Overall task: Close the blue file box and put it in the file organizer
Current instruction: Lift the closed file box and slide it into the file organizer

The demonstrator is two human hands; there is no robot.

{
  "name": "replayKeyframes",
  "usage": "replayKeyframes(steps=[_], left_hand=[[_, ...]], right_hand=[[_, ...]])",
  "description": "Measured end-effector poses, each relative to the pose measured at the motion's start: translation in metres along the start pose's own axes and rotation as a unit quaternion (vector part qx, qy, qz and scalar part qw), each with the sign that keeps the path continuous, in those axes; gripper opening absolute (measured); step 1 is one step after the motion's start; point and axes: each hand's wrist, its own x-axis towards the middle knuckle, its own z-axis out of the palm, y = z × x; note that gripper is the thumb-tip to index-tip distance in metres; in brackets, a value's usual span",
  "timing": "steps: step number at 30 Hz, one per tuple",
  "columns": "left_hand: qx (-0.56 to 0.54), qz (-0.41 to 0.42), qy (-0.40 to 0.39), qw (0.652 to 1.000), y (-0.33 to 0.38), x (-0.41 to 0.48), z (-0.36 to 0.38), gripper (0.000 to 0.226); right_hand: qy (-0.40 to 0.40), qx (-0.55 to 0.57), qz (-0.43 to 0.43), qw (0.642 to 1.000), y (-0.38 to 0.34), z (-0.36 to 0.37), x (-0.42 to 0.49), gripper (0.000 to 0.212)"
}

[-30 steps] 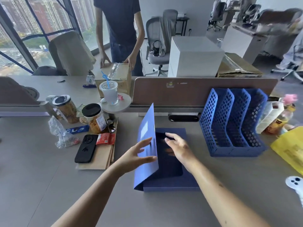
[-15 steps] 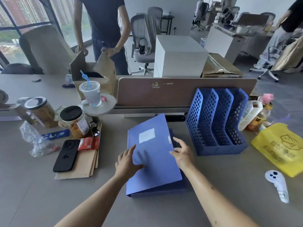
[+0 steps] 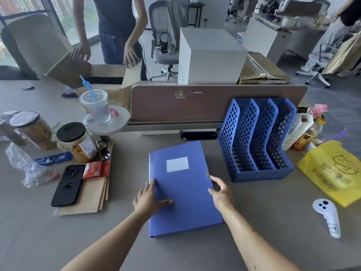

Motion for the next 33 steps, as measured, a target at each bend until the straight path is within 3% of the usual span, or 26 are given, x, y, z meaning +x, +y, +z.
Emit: replayKeyframes(steps=[19, 22, 26, 29, 33], left_hand=[[0.014, 0.012, 0.063, 0.998, 0.011, -0.003, 0.024, 0.118], [0.016, 0.017, 0.070, 0.997, 0.009, -0.006, 0.023, 0.116], [0.030, 0.009, 0.066, 0.997, 0.009, -0.002, 0.028, 0.116], [0.034, 0.012, 0.066, 0.997, 0.009, -0.002, 0.030, 0.115], [0.044, 0.010, 0.065, 0.997, 0.008, -0.001, 0.030, 0.115]], right_hand=[[-0.074, 0.022, 0.059, 0.995, 0.035, -0.002, 0.024, 0.062], [-0.086, -0.017, 0.036, 0.995, 0.036, -0.004, 0.028, 0.062], [-0.118, -0.148, 0.042, 0.981, 0.039, 0.001, 0.034, 0.062], [-0.120, -0.227, -0.003, 0.966, 0.043, 0.001, 0.030, 0.064], [-0.136, -0.221, -0.009, 0.966, 0.047, 0.002, 0.029, 0.065]])
